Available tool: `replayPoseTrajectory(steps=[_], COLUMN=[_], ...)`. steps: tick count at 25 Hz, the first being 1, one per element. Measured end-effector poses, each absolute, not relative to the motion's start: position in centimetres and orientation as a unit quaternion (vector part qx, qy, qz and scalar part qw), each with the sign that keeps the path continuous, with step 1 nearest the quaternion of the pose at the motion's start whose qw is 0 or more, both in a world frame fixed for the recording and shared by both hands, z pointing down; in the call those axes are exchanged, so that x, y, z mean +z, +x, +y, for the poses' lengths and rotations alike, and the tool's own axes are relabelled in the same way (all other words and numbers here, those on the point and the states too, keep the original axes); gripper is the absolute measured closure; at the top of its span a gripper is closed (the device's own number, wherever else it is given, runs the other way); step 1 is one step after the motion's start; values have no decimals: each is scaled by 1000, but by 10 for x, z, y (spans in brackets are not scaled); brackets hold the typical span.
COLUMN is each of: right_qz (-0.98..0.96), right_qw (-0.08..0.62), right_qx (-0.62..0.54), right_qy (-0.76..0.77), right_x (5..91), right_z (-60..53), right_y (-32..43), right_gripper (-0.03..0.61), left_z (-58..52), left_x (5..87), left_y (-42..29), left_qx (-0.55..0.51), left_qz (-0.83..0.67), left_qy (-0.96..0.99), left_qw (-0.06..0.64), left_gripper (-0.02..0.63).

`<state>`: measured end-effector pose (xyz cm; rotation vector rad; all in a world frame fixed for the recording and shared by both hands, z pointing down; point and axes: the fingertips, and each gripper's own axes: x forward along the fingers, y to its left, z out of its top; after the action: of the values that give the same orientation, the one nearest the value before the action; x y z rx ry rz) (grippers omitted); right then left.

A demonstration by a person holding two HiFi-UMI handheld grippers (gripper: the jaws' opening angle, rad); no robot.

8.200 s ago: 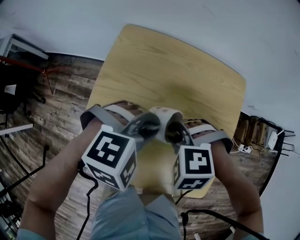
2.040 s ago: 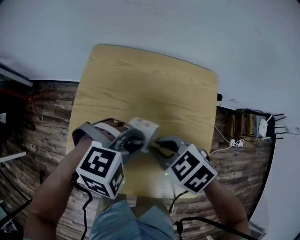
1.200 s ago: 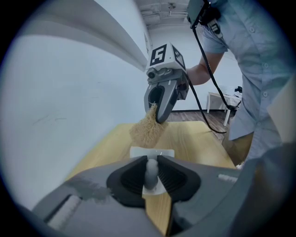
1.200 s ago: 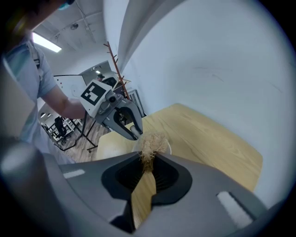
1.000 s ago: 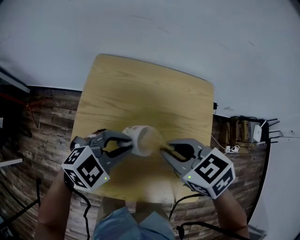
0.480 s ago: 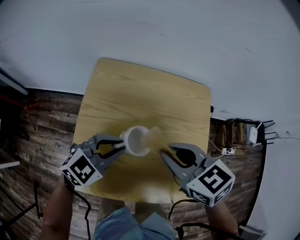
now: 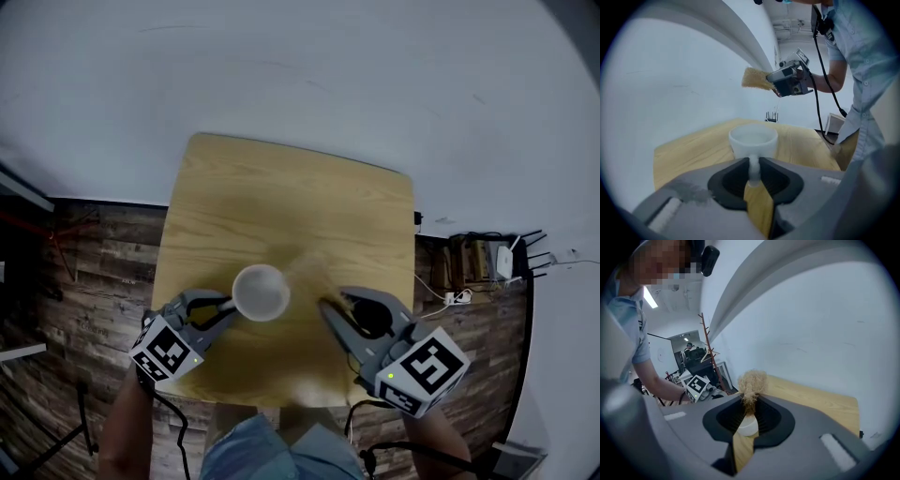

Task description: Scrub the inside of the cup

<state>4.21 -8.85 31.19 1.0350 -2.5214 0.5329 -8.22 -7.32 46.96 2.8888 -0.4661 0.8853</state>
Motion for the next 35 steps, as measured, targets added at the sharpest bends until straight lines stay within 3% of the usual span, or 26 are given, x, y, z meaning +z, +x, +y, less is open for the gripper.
replayPoseTrajectory(steps=[7, 13, 19, 21, 22, 35], right_qz=[-890, -890, -888, -884, -884, -892], right_qw=[164, 135, 98, 85, 80, 53], right_qx=[178, 163, 134, 125, 122, 85], right_qy=[386, 405, 429, 441, 444, 442], right_x=[302, 287, 262, 253, 250, 212], right_z=[-92, -97, -95, -95, -94, -85], right_y=[41, 42, 36, 36, 35, 22], right_gripper=[523, 522, 520, 520, 521, 522], left_z=[-79, -93, -98, -96, -95, -98], left_x=[441, 361, 282, 267, 263, 224], left_y=[-91, -107, -91, -83, -80, -67], left_qx=[233, 138, 69, 63, 64, 40], left_qz=[-188, -282, -353, -379, -392, -506], left_qy=[950, 942, 927, 918, 913, 858], left_qw=[86, 117, 107, 99, 96, 75], left_gripper=[506, 506, 511, 588, 594, 594])
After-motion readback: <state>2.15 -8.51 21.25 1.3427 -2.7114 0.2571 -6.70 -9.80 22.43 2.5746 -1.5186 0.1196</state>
